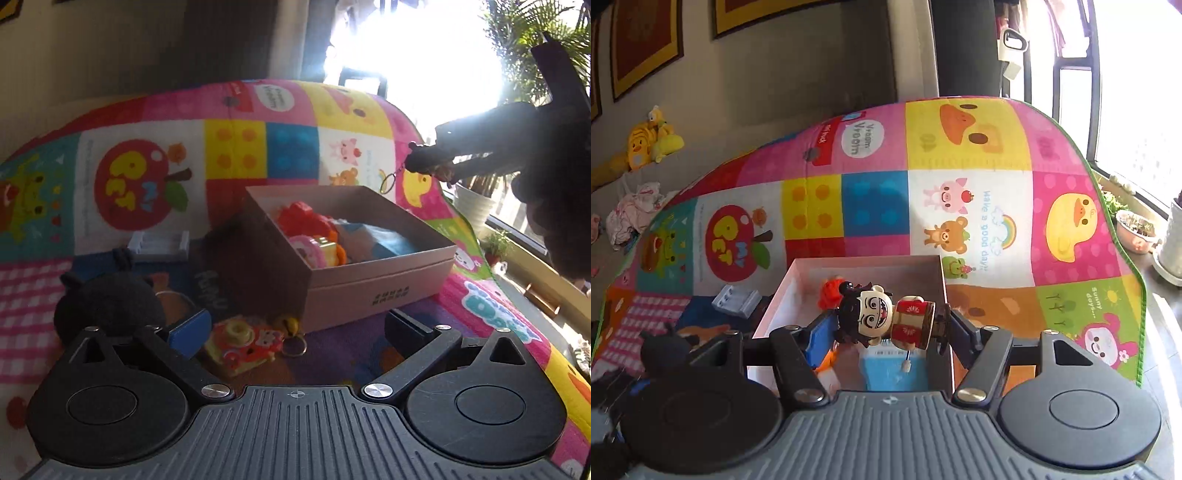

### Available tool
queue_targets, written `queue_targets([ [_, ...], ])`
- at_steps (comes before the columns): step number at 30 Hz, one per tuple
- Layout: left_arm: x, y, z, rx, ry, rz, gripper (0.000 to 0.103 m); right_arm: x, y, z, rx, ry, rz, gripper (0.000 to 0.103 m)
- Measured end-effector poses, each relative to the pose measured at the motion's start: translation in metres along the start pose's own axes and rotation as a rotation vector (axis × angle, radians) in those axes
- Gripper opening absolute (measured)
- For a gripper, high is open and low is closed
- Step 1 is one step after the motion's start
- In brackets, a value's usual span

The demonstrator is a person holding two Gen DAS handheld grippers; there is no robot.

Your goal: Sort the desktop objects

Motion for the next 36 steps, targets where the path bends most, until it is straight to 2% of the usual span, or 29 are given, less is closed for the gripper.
queue_targets([
  [2,0.01,-0.008,0.009,-0.009,0.044,-0.022,0.103,-0.026,0.017,-0.003,-0.019,-0.019,-0.016,0.065],
  [5,0.016,-0.017,0.02,-0.019,0.088,-0.039,0.103,-0.053,0.034,-0.003,-0.021,-0.042,-0.03,0.073],
  [10,0.015,-0.024,0.042,0.045,0.145,-0.073,0.103,-0.063,0.039,0.014,-0.038,-0.025,0.015,0.071],
  [11,0.015,-0.025,0.044,0.06,0.146,-0.08,0.103,-0.064,0.038,0.019,-0.034,-0.02,0.029,0.069],
  [13,0.014,-0.025,0.049,0.096,0.128,-0.078,0.103,-0.067,0.035,0.037,-0.013,-0.005,0.075,0.046],
  [15,0.016,-0.026,0.056,0.142,0.121,-0.089,0.103,-0.075,0.034,0.058,-0.021,0.039,0.139,0.035],
  [19,0.014,-0.029,0.07,0.236,0.099,-0.081,0.103,-0.103,0.037,0.112,-0.116,0.144,0.285,0.029],
  [22,0.014,-0.03,0.074,0.257,0.093,-0.082,0.103,-0.131,0.034,0.154,-0.131,0.157,0.373,0.029],
  [26,0.015,-0.031,0.072,0.242,0.097,-0.085,0.103,-0.176,0.023,0.189,-0.094,0.06,0.457,0.029],
  [30,0.016,-0.033,0.078,0.271,0.121,-0.074,0.103,-0.211,0.004,0.199,-0.062,-0.094,0.534,0.026],
  [34,0.019,-0.034,0.092,0.316,0.175,-0.068,0.103,-0.232,-0.005,0.2,-0.005,-0.248,0.52,0.026],
  [36,0.02,-0.033,0.099,0.334,0.205,-0.072,0.103,-0.24,-0.009,0.199,-0.007,-0.286,0.53,0.024],
])
Point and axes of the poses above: each gripper's, at about its wrist camera, not at the fingertips, and x roughly against the way its jaws point, z to its left, y to its top, the point moved 8 cm from there along -x, roughly the way its jaws point, and after that the axes turned 1 degree about -z, right-handed, at the moved point
